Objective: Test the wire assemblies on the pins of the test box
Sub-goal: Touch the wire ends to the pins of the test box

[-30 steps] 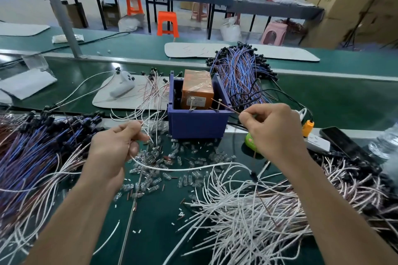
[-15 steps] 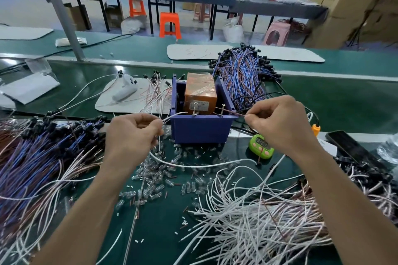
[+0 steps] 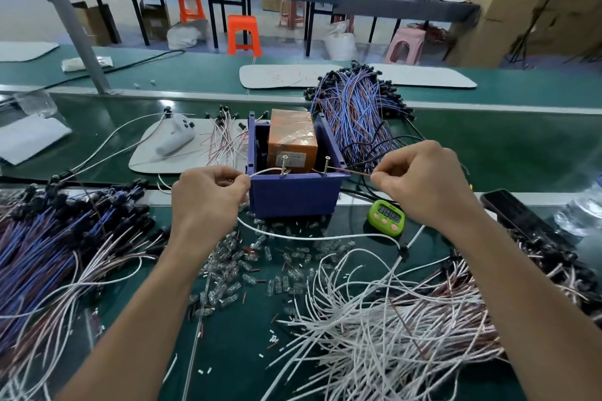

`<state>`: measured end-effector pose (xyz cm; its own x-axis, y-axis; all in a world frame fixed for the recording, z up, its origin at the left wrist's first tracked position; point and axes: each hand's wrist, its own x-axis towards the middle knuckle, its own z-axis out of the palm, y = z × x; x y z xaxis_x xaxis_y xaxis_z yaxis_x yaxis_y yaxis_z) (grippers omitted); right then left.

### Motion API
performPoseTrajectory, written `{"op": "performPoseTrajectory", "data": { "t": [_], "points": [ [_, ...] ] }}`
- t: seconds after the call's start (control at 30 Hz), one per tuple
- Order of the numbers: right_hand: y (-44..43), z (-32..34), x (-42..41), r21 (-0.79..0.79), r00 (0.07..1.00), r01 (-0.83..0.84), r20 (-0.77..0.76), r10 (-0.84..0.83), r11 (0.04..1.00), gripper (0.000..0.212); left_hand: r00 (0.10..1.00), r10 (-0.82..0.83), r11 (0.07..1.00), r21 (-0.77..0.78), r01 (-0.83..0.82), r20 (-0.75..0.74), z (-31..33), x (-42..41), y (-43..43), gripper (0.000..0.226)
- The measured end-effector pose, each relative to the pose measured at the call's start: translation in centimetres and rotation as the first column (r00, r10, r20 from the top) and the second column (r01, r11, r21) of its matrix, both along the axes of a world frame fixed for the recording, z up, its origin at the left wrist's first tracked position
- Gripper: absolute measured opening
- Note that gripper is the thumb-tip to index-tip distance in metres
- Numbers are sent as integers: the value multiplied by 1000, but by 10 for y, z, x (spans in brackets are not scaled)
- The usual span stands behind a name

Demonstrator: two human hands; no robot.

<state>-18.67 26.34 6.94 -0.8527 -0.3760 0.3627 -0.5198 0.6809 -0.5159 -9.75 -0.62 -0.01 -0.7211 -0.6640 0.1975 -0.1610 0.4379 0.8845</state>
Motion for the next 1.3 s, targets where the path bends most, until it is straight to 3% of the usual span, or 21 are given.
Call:
{"op": "performPoseTrajectory", "data": {
  "t": [0.83,1.1,1.2,1.3],
  "points": [
    [-19,4,-19,205,994,12,100,-33,979,21,1000,13,1000,3,-13,21,-1,-1,-1,13],
    [-10,-1,-16,179,986,35,151,-63,983,21,999,10,1000,7,-10,31,3,3,2,13],
    [0,8,-7,181,982,-60,186,26,982,16,1000,-29,996,79,28,10,6,8,2,14],
    [9,19,-1,237,962,-148,261,84,960,17,998,-35,951,305,48,-50,11,16,4,9]
  ]
}}
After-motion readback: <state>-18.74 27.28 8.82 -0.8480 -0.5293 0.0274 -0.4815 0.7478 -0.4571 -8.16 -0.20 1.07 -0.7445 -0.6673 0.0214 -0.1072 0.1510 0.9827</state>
